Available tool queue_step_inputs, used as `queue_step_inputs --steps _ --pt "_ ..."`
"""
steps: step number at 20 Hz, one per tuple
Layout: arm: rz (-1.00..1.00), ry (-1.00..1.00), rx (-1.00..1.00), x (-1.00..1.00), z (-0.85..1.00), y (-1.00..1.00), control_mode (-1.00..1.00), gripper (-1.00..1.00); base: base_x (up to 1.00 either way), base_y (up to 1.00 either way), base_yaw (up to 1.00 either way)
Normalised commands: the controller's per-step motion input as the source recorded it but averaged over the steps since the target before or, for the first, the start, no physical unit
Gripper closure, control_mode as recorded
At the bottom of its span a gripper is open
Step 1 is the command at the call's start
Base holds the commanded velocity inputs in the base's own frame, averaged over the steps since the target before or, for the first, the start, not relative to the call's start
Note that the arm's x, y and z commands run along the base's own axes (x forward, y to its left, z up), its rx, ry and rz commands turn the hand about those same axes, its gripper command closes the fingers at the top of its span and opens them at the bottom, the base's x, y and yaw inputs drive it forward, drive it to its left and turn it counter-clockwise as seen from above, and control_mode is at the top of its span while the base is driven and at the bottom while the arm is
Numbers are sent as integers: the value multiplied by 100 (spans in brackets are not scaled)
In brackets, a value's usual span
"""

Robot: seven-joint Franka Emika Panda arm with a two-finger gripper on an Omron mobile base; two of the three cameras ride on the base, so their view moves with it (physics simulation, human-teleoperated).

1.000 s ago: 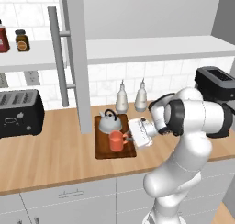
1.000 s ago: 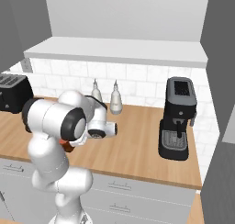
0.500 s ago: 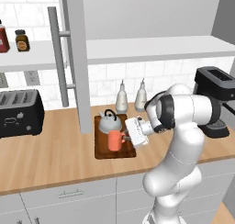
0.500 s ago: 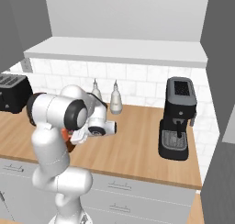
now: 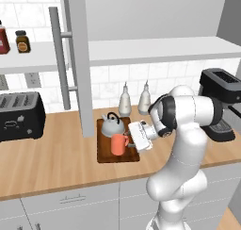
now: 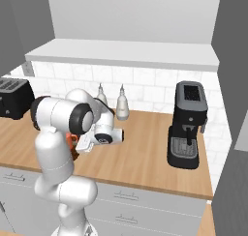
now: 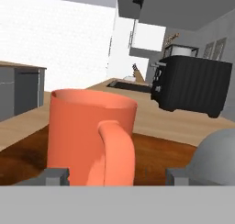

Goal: Pick the kettle from the counter and place it on the tray. Then pick the mug from the cabinet and place it on the tray. Then close the cabinet doors.

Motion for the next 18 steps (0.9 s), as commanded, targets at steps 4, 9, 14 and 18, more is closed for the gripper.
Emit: queue_step_inputs --steps 4,9,14,18 --pt "0 -1 0 -25 21 -6 -100 -100 0 0 0" --pt "-4 -8 0 -48 49 -11 -100 -100 0 0 0" --pt "-14 -7 0 -54 75 -12 -100 -100 0 0 0" --pt "-16 -6 0 -59 74 -23 -100 -100 0 0 0"
